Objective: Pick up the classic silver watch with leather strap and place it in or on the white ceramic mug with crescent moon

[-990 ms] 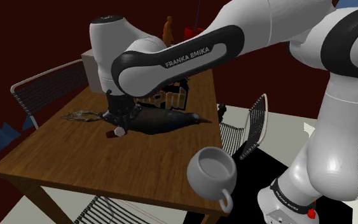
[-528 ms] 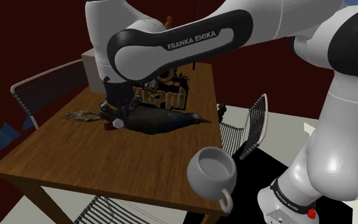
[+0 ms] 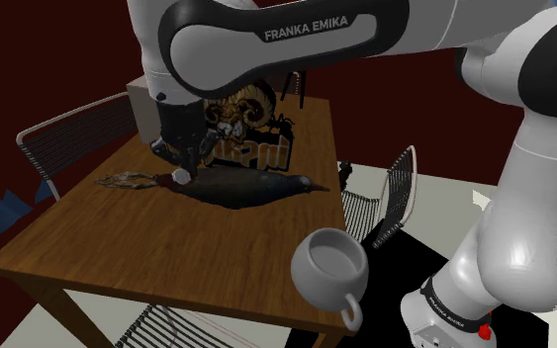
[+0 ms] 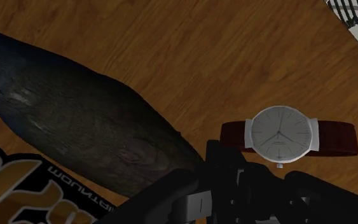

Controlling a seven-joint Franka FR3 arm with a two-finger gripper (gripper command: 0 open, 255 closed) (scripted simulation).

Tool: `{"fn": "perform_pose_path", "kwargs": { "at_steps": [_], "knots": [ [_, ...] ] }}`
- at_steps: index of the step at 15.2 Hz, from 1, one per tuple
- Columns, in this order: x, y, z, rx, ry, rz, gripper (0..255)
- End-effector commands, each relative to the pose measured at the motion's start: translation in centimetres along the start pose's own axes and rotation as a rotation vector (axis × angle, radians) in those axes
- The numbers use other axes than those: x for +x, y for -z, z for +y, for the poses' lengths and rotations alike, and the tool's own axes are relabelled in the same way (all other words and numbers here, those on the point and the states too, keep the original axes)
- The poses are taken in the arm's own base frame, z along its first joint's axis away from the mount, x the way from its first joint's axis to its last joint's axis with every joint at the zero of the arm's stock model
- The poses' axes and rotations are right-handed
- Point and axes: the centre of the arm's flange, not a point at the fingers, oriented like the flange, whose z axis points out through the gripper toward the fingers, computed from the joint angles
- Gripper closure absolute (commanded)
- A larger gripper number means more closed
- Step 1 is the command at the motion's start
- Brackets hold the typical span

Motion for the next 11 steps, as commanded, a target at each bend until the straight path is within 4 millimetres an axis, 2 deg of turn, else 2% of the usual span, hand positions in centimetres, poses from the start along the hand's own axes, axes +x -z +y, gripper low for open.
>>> {"fn": "perform_pose_path", "kwargs": {
  "at_steps": [1, 4, 11],
  "knots": [
    [0.0, 1.0, 0.1, 0.000, 0.000, 0.000, 255],
    [0.1, 2.5, 0.1, 0.000, 0.000, 0.000, 255],
    [-7.2, 3.0, 5.8, 0.000, 0.000, 0.000, 255]
  ]
}}
